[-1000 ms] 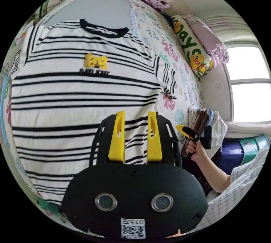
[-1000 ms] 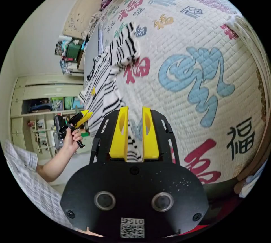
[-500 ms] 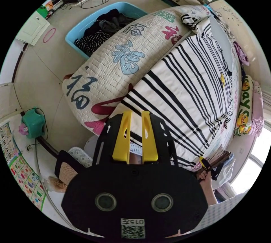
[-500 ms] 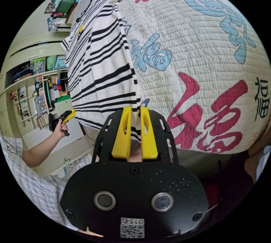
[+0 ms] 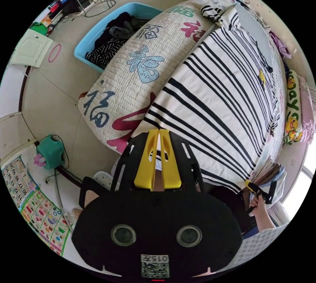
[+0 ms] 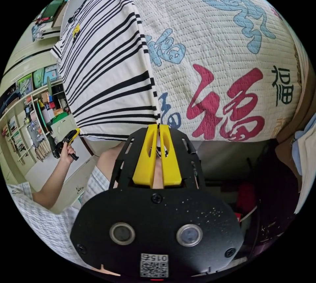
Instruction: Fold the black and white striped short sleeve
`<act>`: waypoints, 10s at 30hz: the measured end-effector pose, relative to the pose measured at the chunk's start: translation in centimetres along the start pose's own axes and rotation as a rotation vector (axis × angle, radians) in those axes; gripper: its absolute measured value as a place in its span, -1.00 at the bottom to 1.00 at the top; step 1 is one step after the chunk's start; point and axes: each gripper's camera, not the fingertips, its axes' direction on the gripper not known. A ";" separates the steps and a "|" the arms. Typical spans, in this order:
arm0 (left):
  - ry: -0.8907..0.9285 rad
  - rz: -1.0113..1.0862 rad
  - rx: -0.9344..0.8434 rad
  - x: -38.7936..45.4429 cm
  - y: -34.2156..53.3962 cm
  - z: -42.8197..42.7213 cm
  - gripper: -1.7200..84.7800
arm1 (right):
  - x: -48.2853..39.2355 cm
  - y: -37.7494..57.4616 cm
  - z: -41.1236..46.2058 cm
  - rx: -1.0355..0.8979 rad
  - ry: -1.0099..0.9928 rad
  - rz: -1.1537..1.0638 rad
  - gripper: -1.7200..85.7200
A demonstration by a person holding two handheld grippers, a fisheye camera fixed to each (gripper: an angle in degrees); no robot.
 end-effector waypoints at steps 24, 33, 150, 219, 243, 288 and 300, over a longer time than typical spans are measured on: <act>0.899 -0.063 0.226 -3.5 -38.7 27.8 -0.77 | -62.9 -24.9 0.7 0.289 -0.018 -0.706 -0.76; 0.476 0.371 0.560 1.3 -36.1 25.5 -0.94 | -73.7 -31.6 9.9 0.189 0.341 -0.591 -0.71; -0.337 0.325 -0.126 4.2 1.8 -1.2 -0.94 | 0.7 -7.4 4.1 -0.298 0.264 0.159 -0.90; 0.332 0.571 0.055 34.0 7.6 -40.8 -0.96 | 16.7 -15.8 -20.4 0.373 -0.425 -0.166 -0.92; 0.137 0.360 0.072 -1.3 4.8 -51.2 -0.83 | -1.4 -13.1 -15.2 0.183 -0.012 -0.759 -0.82; 0.128 0.568 -0.053 13.9 -9.9 -46.6 -0.79 | -11.6 -16.8 -16.9 0.216 0.111 -0.947 -0.81; 0.107 0.573 -0.043 16.1 -11.1 -41.4 -0.86 | -18.2 -16.4 -11.3 0.181 0.295 -0.943 -0.81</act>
